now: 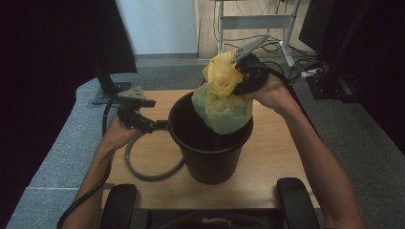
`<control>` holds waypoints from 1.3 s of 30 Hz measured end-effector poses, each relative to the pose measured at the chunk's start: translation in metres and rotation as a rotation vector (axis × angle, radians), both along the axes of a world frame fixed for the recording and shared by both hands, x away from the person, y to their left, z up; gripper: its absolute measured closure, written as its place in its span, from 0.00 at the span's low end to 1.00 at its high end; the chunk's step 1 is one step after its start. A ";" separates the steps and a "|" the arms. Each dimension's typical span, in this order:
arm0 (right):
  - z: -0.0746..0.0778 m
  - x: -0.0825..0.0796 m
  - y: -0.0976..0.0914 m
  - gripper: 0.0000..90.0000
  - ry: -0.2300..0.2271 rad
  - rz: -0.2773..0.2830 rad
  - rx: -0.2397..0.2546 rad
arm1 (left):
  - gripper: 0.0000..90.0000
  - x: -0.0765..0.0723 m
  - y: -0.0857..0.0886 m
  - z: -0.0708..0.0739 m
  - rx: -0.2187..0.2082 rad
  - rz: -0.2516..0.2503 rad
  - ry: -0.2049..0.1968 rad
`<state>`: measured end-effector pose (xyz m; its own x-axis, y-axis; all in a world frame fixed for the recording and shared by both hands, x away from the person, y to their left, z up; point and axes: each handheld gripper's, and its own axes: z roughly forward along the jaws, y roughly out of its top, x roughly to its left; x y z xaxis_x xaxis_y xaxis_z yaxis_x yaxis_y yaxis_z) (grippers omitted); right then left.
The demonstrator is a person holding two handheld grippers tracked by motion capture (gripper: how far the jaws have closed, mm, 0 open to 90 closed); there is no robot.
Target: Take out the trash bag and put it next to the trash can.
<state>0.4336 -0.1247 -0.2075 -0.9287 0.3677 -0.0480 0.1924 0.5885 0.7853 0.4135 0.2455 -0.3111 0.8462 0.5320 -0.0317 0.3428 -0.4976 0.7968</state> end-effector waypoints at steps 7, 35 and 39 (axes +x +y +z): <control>0.012 0.001 -0.014 0.80 -0.025 -0.046 0.000 | 0.00 0.000 0.011 -0.026 -0.003 0.041 0.011; 0.026 0.004 -0.089 0.79 -0.111 -0.307 -0.018 | 0.00 -0.012 0.029 -0.123 0.013 0.198 0.012; 0.016 0.006 -0.103 0.79 -0.107 -0.357 -0.013 | 0.00 -0.014 0.030 -0.135 0.010 0.210 0.022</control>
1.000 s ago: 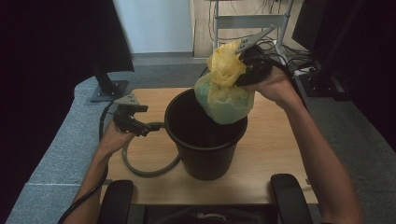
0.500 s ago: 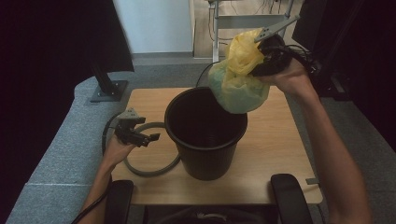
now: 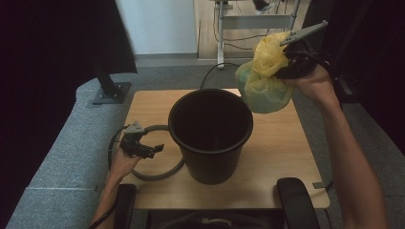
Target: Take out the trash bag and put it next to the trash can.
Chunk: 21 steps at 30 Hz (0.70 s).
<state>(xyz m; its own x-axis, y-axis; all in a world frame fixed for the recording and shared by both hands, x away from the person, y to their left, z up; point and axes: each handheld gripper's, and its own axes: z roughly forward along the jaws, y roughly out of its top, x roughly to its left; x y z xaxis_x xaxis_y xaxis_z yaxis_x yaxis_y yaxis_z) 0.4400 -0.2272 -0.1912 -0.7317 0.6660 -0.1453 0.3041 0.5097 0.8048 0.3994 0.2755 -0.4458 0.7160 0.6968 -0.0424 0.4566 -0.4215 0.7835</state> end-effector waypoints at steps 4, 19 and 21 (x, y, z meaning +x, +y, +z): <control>-0.013 0.003 -0.014 0.79 0.007 -0.045 0.007 | 0.00 -0.002 0.000 -0.012 0.002 0.012 0.010; -0.085 0.015 -0.047 0.79 0.064 -0.164 0.016 | 0.00 -0.008 -0.002 -0.046 0.016 0.053 0.035; -0.105 0.017 -0.047 0.78 0.077 -0.172 0.013 | 0.00 -0.010 0.000 -0.052 0.014 0.063 0.041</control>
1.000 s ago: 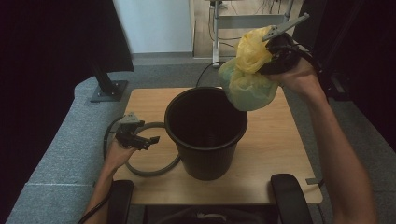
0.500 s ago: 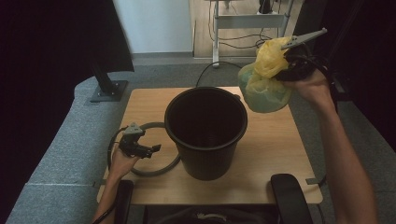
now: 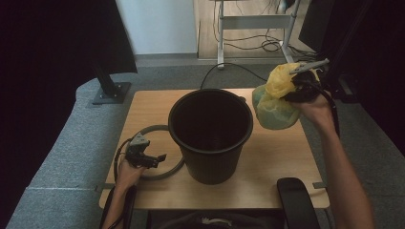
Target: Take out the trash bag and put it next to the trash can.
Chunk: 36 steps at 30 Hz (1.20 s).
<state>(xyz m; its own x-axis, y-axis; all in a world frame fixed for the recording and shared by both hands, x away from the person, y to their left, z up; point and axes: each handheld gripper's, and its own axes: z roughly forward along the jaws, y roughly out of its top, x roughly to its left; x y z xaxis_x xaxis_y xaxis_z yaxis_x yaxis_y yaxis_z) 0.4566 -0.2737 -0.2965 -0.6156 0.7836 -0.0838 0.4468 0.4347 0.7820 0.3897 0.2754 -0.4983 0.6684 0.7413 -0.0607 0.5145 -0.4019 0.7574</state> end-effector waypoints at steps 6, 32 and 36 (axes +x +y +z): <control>-0.042 0.005 0.003 0.78 0.041 -0.018 -0.003 | 0.00 -0.004 0.004 -0.010 0.008 0.027 0.009; -0.174 -0.026 0.004 0.70 0.193 -0.112 -0.009 | 0.00 -0.006 0.008 -0.018 0.074 0.076 0.018; -0.188 -0.037 0.006 0.66 0.233 -0.121 -0.016 | 0.00 -0.005 0.012 -0.019 0.071 0.094 0.023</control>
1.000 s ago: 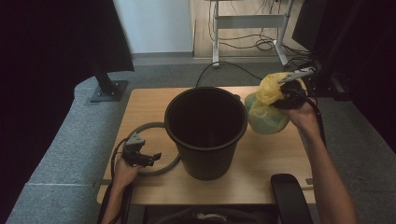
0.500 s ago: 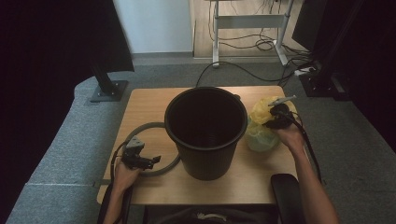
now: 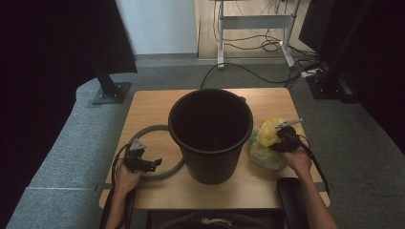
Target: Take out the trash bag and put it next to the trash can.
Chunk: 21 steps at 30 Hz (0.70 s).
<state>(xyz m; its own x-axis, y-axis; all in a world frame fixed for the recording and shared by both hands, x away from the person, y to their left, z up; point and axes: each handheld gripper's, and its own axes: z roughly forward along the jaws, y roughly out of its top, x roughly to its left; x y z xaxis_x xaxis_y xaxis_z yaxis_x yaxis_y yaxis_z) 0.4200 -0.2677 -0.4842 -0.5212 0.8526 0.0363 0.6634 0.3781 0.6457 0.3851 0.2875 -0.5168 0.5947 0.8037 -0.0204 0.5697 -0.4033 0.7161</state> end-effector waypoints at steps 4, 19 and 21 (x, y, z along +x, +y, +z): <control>-0.016 -0.001 0.005 0.62 0.044 -0.005 -0.023 | 0.00 0.001 0.002 -0.001 -0.010 0.009 0.007; -0.038 0.045 0.011 0.56 0.058 -0.081 0.018 | 0.00 0.009 0.005 -0.007 0.026 0.023 0.029; -0.038 0.053 0.013 0.56 0.056 -0.088 0.013 | 0.00 0.010 0.005 -0.008 0.033 0.024 0.034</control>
